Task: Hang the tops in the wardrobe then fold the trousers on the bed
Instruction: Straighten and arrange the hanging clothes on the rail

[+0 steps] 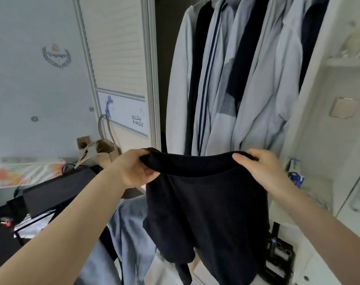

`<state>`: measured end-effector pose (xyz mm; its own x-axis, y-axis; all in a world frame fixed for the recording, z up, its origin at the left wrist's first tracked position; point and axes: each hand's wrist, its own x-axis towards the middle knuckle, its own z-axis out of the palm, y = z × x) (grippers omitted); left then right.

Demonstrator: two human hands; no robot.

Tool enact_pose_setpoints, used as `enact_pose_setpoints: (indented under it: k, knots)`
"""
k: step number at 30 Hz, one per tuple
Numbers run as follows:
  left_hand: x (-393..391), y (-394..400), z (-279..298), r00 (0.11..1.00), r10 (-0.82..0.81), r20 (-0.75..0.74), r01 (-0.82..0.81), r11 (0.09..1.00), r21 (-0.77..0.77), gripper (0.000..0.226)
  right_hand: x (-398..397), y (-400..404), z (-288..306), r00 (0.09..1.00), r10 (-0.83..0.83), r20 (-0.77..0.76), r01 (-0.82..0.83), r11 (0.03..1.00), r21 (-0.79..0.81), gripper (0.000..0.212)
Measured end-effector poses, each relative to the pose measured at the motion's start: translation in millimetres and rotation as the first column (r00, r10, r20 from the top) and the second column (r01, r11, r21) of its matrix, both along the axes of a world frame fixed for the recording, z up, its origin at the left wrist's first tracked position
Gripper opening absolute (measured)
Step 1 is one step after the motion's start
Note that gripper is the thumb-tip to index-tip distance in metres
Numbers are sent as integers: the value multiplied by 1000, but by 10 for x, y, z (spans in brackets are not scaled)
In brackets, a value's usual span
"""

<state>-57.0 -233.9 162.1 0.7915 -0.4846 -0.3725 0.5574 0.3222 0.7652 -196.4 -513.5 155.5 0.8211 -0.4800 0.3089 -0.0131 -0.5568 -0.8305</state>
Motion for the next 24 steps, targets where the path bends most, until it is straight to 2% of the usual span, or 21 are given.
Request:
enact_pose_setpoints:
  k: [2, 5, 9, 13, 16, 18, 21, 24]
  knots:
    - [197, -172, 87, 994, -110, 3, 109, 993, 38, 10, 189, -200, 36, 989, -92, 113, 93, 996, -7, 41]
    - [555, -404, 274, 979, -199, 29, 198, 979, 59, 21, 562, -409, 162, 965, -146, 218, 144, 989, 21, 41]
    - [1062, -773, 557, 990, -33, 136, 37, 999, -25, 17, 1119, -635, 361, 953, -99, 287, 53, 985, 164, 37]
    - [1519, -1021, 793, 941, 146, 304, -125, 988, -88, 9, 1620, -737, 551, 952, -42, 304, -17, 982, 188, 33]
    - [1702, -1091, 951, 906, 215, 364, -168, 973, -158, 11, 1892, -725, 600, 970, 13, 241, -56, 983, 174, 32]
    - [1835, -1116, 1054, 885, 261, 384, -208, 962, -175, 15, 2093, -710, 598, 993, 91, 82, -99, 990, 101, 34]
    - [2076, -1106, 1179, 855, 319, 408, -263, 946, -190, 18, 2411, -622, 574, 966, 224, -132, -226, 974, 1, 32]
    - [2297, -1029, 1325, 824, 356, 441, -284, 933, -222, 16, 2733, -508, 708, 944, 269, -191, -289, 954, -83, 24]
